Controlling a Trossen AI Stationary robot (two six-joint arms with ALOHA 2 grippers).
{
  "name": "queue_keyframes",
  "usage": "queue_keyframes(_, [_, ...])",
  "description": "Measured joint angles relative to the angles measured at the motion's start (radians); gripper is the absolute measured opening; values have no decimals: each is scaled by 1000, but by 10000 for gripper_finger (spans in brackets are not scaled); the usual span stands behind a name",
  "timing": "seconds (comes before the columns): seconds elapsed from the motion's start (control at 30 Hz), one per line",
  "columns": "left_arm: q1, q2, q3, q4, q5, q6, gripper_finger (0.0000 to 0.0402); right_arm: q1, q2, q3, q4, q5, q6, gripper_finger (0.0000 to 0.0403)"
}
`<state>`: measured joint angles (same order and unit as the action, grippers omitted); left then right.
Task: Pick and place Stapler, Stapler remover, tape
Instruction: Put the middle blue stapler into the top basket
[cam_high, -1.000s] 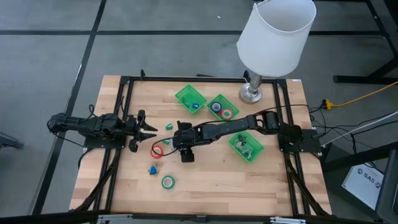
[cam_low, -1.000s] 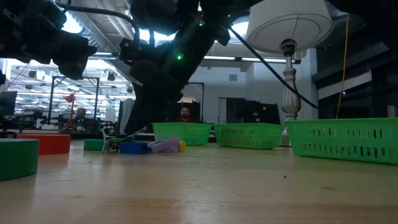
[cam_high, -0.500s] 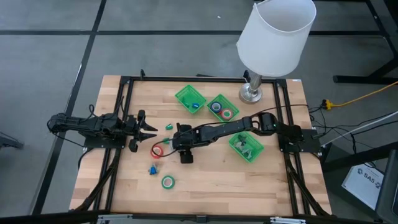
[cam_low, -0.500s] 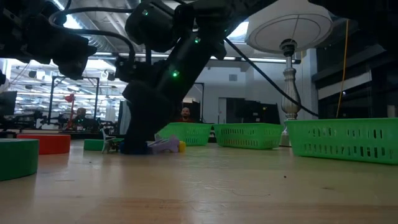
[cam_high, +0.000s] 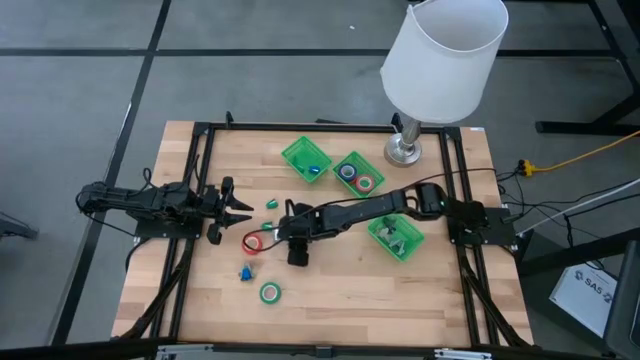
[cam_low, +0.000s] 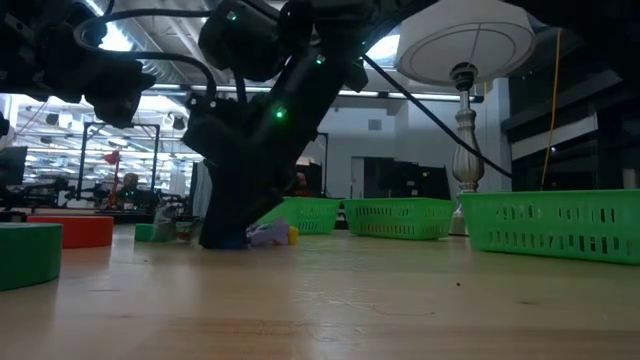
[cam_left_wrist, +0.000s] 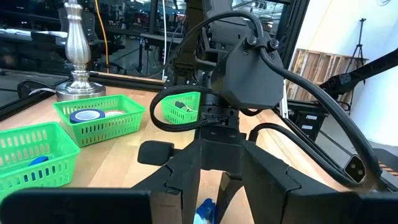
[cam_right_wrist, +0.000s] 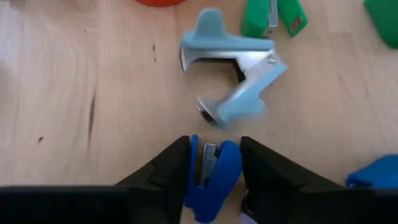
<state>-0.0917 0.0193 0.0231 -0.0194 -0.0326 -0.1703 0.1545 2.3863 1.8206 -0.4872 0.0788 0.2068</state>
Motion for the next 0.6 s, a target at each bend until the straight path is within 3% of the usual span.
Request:
queue_keyframes(0.27, [0,0,0,0,0,0,107,18,-25,-2,-84,-75,25,81])
queue_keyframes(0.6, [0,0,0,0,0,0,107,19,-72,36,-208,-122,-2,83])
